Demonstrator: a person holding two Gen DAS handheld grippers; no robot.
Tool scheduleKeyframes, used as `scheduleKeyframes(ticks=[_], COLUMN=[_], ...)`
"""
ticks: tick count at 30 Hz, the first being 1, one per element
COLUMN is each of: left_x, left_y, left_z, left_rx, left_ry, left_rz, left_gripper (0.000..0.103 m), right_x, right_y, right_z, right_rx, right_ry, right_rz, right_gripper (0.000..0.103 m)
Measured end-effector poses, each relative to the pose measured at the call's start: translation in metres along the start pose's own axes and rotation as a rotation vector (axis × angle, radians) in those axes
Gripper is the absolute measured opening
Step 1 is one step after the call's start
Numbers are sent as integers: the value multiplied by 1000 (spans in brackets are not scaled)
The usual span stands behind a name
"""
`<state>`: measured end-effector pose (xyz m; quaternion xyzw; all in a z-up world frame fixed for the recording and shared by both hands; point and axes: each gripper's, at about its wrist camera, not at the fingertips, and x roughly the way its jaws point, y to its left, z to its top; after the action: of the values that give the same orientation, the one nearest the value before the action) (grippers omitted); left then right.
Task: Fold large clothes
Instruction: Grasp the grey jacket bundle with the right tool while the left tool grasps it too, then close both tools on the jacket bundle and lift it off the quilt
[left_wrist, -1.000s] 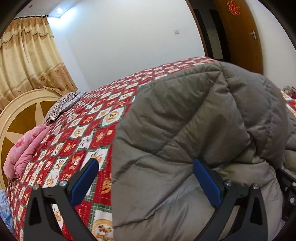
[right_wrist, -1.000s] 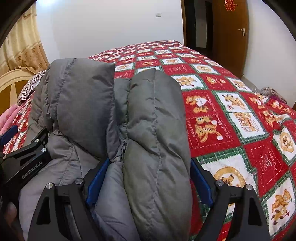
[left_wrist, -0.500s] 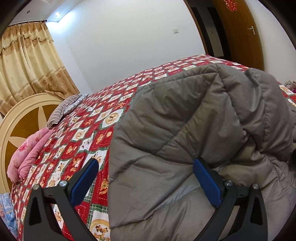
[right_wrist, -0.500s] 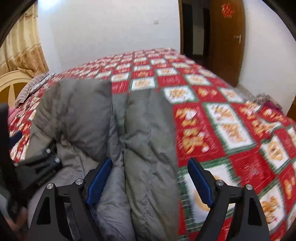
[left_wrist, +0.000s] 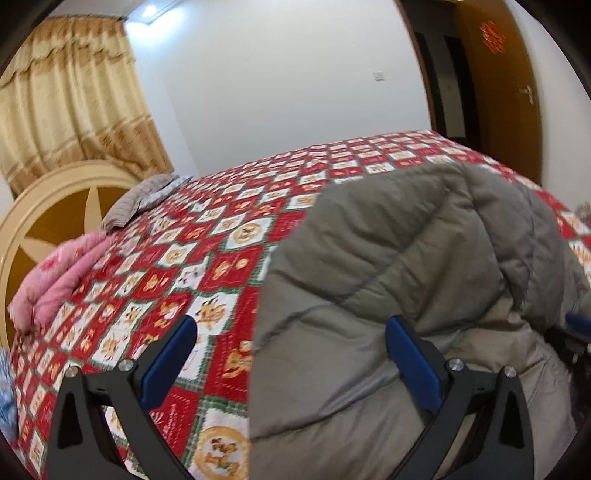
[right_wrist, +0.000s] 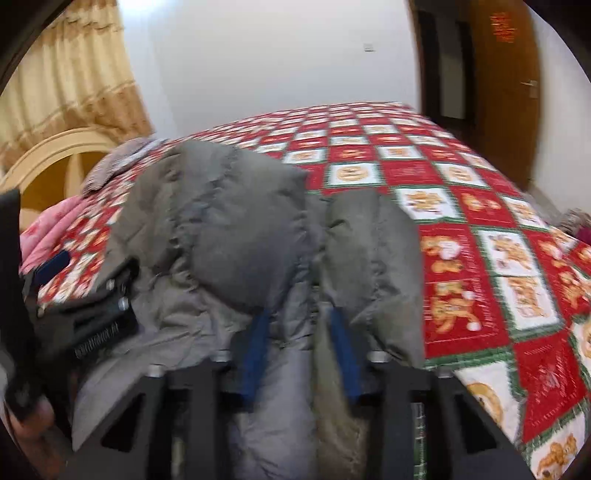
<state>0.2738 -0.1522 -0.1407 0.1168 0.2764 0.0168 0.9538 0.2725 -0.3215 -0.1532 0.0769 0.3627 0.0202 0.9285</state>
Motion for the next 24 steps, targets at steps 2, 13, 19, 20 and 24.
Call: scheduleKeyframes(ticks=[2,13,19,20,24], left_x=[0,1,0,0,2], left_y=[8,0,0,0,-2], left_z=[1,-4,-5,-5,-5], left_rx=[-20,16,24,26,28], left_ry=[8,12,11,11,14], left_rz=[3,12,15,13,10], left_gripper=[103,103,103,103,103], right_x=[-2,-1,-1,-4,-12], right_y=[0,3,6,7,12], right_z=[-1,0,1,2,3], right_rx=[-11,-22,-47,-48,-77], right_ry=[-2,-9,-34,-55,-114], right_rz=[22,27,3,-2,-20], right_gripper=[18,35,38,38,38])
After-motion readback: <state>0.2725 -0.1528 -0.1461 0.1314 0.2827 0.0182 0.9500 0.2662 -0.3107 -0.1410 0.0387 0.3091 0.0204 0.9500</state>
